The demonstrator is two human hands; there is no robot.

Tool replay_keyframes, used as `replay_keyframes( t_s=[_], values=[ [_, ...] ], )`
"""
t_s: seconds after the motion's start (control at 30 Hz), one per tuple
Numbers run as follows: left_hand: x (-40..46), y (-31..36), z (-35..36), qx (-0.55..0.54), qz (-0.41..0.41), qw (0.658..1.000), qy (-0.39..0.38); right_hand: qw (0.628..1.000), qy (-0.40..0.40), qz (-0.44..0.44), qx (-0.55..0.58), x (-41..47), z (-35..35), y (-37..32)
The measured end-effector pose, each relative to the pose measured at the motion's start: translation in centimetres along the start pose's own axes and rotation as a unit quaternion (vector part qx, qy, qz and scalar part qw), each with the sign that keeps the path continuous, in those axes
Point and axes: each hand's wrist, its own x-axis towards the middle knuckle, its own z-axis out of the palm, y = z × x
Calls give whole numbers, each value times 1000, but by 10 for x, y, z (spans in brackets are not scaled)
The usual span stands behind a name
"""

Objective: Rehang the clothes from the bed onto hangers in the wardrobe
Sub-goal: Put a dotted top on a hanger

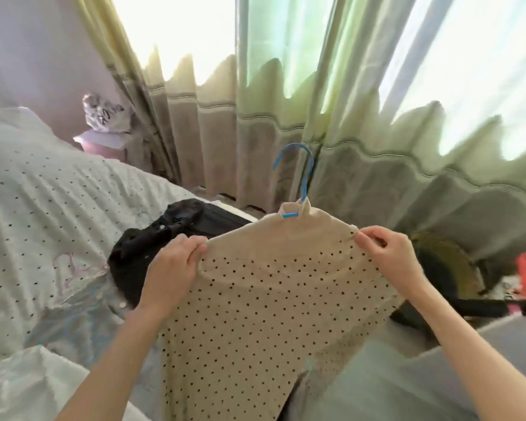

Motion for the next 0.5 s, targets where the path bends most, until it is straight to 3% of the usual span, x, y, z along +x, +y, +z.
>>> replay_keyframes(
  t_s=[0.27, 0.5],
  values=[
    [41, 176, 80, -77, 187, 977, -61, 977, 200, 80, 3, -77, -171, 67],
    [24, 321, 146, -158, 258, 950, -80, 942, 318, 109, 26, -158, -286, 122]
  ],
)
